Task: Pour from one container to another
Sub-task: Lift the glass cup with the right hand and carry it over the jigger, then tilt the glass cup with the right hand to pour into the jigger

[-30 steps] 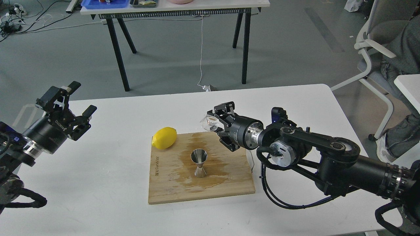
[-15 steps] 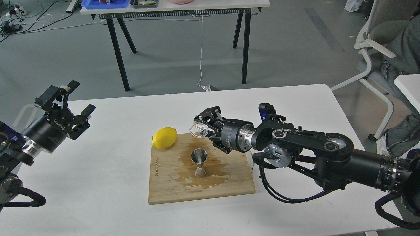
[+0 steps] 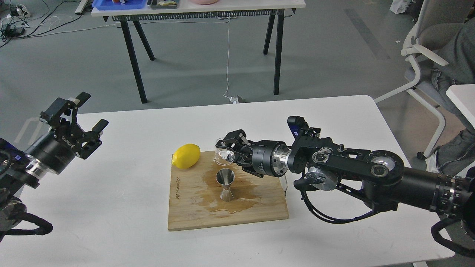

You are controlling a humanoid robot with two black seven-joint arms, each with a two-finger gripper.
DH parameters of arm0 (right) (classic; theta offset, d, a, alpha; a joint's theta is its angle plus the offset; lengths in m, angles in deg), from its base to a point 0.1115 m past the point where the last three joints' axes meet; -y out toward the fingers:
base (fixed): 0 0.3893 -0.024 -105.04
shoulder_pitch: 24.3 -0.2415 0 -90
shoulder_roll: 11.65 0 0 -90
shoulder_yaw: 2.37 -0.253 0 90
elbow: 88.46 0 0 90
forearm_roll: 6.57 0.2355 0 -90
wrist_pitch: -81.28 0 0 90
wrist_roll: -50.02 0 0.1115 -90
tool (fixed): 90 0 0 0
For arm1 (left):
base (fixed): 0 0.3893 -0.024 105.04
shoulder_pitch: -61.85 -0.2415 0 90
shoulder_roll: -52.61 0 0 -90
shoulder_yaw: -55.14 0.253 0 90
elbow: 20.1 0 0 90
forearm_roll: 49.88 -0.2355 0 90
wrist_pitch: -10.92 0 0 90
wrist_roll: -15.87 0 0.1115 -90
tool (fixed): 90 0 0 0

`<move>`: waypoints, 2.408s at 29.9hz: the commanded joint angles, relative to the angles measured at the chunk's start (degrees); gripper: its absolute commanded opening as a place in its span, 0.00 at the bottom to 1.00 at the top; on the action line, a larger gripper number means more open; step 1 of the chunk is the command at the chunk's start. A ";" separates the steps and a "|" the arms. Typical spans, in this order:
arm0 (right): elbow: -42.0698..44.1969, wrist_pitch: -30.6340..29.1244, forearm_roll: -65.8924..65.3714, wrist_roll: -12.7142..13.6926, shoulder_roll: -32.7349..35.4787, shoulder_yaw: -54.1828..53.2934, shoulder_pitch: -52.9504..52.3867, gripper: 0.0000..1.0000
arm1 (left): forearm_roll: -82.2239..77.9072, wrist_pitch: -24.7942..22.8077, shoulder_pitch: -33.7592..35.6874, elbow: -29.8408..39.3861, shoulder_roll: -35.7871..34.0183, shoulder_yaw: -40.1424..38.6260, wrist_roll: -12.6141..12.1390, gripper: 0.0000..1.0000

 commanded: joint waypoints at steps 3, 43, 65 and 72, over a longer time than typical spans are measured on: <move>0.10 -2.32 -4.09 -0.59 0.53 0.09 -0.09 0.38 | 0.00 0.00 -0.02 0.00 -0.07 0.00 0.00 0.99; 0.18 -4.87 -22.38 -9.03 1.24 4.92 -1.67 0.38 | 0.00 0.00 -0.19 -0.08 0.01 0.00 0.00 0.99; 0.27 -4.70 -28.80 -12.37 1.68 5.63 -1.94 0.38 | 0.00 0.00 -0.28 -0.26 0.01 0.00 0.00 0.99; 0.27 -4.61 -31.17 -13.33 2.11 5.72 -1.93 0.38 | 0.00 0.00 -0.28 -0.26 0.01 0.00 0.00 0.99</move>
